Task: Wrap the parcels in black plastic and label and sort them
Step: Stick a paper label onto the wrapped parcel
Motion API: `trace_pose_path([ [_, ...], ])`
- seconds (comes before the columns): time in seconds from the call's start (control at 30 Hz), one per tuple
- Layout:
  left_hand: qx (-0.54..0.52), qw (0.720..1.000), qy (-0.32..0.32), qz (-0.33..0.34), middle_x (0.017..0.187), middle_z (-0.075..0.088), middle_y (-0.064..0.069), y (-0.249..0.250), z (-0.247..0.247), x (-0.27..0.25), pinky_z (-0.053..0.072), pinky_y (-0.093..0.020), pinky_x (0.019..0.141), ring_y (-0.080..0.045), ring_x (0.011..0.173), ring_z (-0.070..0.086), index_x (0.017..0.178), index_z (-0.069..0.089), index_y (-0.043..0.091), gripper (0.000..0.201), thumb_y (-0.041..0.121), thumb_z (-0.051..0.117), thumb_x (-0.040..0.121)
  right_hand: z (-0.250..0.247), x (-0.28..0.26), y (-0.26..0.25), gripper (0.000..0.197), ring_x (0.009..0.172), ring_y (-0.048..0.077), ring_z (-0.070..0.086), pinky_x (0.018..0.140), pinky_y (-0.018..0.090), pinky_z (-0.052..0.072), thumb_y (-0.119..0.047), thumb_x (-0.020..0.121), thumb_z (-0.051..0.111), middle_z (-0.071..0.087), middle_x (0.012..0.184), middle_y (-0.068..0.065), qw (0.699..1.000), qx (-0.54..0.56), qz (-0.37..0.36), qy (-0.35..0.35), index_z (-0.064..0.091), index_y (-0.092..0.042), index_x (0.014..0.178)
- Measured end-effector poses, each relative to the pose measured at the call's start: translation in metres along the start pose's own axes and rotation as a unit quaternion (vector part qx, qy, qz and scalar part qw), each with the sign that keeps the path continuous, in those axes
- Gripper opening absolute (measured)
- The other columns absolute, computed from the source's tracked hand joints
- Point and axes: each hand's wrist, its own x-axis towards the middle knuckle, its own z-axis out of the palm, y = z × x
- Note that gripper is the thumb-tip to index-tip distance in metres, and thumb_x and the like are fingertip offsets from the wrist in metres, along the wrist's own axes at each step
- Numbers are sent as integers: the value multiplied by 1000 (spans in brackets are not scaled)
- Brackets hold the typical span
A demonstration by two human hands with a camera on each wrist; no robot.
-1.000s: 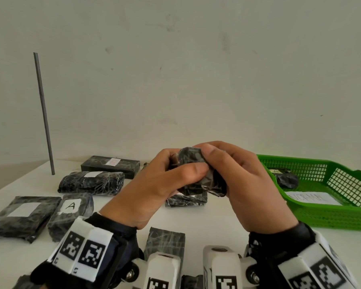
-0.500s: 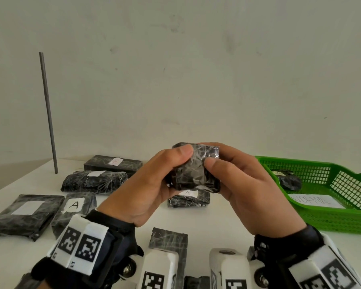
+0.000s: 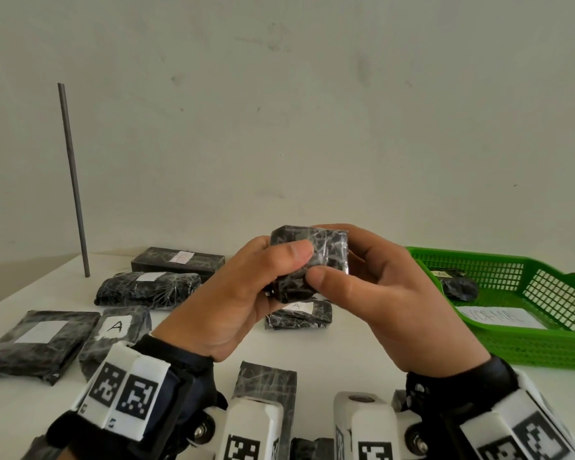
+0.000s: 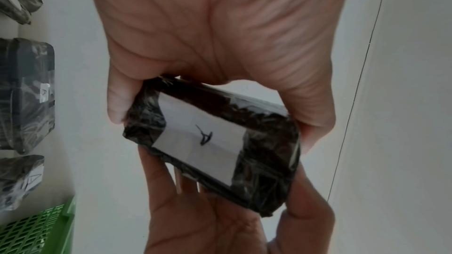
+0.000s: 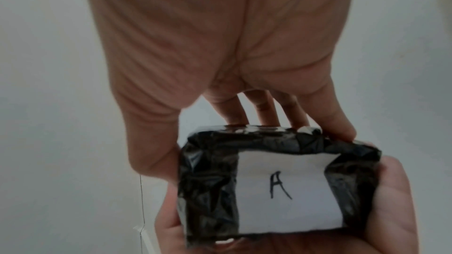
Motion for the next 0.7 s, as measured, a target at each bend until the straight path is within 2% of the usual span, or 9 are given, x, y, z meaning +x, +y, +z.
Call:
trace_pose_path([
  [0.07,1,1000,10,-5,79,70,10,0,0,0,58,-21,84,-4,83,69,68,76,33,33,59,90,52,1,0,-1,43,114,24,73,98,42,59,-37,79,77,78,117,4,1000,-4,3,-1,74,-19,118],
  [0.13,-7,1000,17,-10,75,66,9,0,2,1,58,-20,82,-3,79,67,64,73,34,17,50,76,62,2,0,-1,46,110,23,74,94,42,61,-41,76,78,78,114,4,1000,-10,9,0,74,-20,117],
  [0.27,-4,999,25,-21,98,68,-7,-1,3,1,61,-27,89,-16,97,69,87,80,24,37,54,66,71,3,-1,0,48,109,22,75,94,45,61,-43,76,78,78,115,3,999,-31,14,-1,73,-21,118],
  [0.33,-4,999,26,-28,99,74,-2,0,2,1,61,-24,85,-13,98,71,91,81,25,38,55,71,70,3,-1,2,44,110,27,73,98,52,59,-43,80,71,78,114,6,1000,-17,13,-2,74,-21,118],
  [0.4,-25,999,30,-29,103,79,5,-1,1,1,59,-21,81,-9,99,74,94,83,32,49,63,87,56,2,-1,2,36,111,32,71,104,58,53,-39,85,62,77,113,10,1000,2,16,3,76,-25,114],
  [0.47,-42,997,50,-36,107,79,2,-3,-3,0,59,-22,81,-12,103,75,96,83,34,65,69,91,43,2,-1,2,30,111,28,72,106,54,53,-31,89,58,78,112,8,1000,14,20,6,77,-24,112],
  [0.57,-38,997,51,-46,99,79,6,-4,-3,1,59,-20,77,-9,98,74,90,84,36,40,56,82,56,2,1,5,40,114,34,70,105,52,55,-36,90,57,76,116,16,998,46,31,6,75,-10,115],
  [0.67,-44,996,58,-46,103,79,4,-6,-2,3,60,-21,79,-11,102,74,97,83,33,61,64,92,45,2,3,6,37,113,38,70,102,51,57,-31,96,52,75,115,22,998,52,33,24,75,-5,110],
  [0.7,-44,996,56,-46,104,79,4,-6,-1,3,60,-22,80,-11,103,74,97,83,33,57,62,91,49,2,3,6,37,112,38,70,101,51,58,-29,96,50,75,113,22,998,54,34,31,76,-5,108],
])
